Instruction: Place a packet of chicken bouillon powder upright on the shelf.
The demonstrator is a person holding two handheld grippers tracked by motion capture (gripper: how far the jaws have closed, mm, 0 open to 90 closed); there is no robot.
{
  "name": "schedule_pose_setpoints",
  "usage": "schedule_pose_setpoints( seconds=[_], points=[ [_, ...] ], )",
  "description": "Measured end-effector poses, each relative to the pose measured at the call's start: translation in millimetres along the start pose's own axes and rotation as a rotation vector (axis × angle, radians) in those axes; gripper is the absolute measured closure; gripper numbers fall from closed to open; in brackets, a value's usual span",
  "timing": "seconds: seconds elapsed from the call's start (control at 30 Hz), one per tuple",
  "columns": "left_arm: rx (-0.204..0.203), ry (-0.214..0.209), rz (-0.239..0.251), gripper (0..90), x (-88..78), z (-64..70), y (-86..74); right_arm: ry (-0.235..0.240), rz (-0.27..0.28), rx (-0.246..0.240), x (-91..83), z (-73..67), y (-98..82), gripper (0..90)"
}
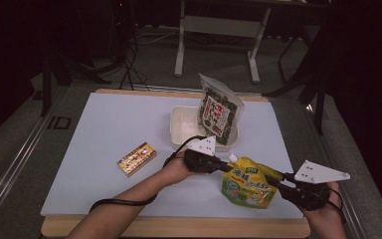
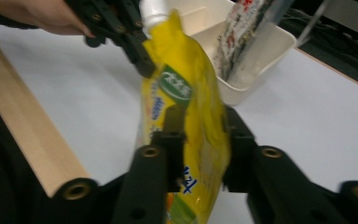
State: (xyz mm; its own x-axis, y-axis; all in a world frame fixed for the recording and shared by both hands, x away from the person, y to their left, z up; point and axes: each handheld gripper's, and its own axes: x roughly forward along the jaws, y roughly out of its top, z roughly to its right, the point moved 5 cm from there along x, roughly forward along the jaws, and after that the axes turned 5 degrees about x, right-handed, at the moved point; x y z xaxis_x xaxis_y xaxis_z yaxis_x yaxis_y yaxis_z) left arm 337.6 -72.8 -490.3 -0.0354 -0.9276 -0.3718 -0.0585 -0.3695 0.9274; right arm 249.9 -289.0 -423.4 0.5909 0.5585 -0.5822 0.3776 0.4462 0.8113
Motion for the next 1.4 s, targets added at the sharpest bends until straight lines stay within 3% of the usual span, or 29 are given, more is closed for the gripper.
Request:
schedule_pose_setpoints(
  seconds=[0.03,0.13,0.17,0.37,0.43,0.47,0.63,0.93,1.0,1.07,1.27,1.4],
  points=[
    [0.004,0.002,0.0,90.0,-0.2,0.2,-0.3,0.029,-0.009,0.014,2.6,2.1,-2.9,63.3],
    [0.003,-0.005,0.005,90.0,-1.6,0.0,-1.4,0.031,-0.013,0.015,4.4,3.5,-4.5,62.4],
    [-0.004,-0.009,0.008,90.0,-2.0,-0.2,-1.8,0.061,-0.033,0.037,10.6,8.0,-11.7,56.0],
    [-0.008,-0.01,0.017,90.0,-3.9,-2.0,-4.2,0.097,-0.064,0.097,24.5,23.4,-30.0,54.9],
    [-0.001,-0.013,0.019,90.0,-4.0,-1.1,-3.7,0.14,-0.09,0.134,32.1,30.8,-40.3,55.0],
    [-0.001,-0.013,0.019,90.0,-4.0,-1.1,-3.7,0.14,-0.09,0.134,32.1,30.8,-40.3,55.0],
    [-0.003,-0.01,0.018,90.0,-3.8,-0.7,-3.5,0.223,-0.164,0.147,48.3,32.7,-56.4,61.0],
    [-0.013,0.002,0.013,90.0,-3.8,-1.3,-3.4,0.25,-0.19,0.103,55.5,26.7,-57.9,70.1],
    [-0.016,0.007,0.013,90.0,-4.3,-1.8,-3.6,0.284,-0.2,0.092,54.3,24.0,-57.3,77.1],
    [-0.016,0.011,0.011,90.0,-4.8,-2.0,-3.6,0.299,-0.205,0.092,53.9,22.6,-57.3,78.6],
    [-0.028,0.035,0.022,90.0,-9.3,-5.2,-1.5,0.283,-0.194,0.072,50.4,15.6,-51.7,81.7],
    [-0.037,0.053,0.027,89.2,-15.8,-8.2,0.6,0.268,-0.158,0.093,47.1,13.8,-41.9,82.2]
  ],
)
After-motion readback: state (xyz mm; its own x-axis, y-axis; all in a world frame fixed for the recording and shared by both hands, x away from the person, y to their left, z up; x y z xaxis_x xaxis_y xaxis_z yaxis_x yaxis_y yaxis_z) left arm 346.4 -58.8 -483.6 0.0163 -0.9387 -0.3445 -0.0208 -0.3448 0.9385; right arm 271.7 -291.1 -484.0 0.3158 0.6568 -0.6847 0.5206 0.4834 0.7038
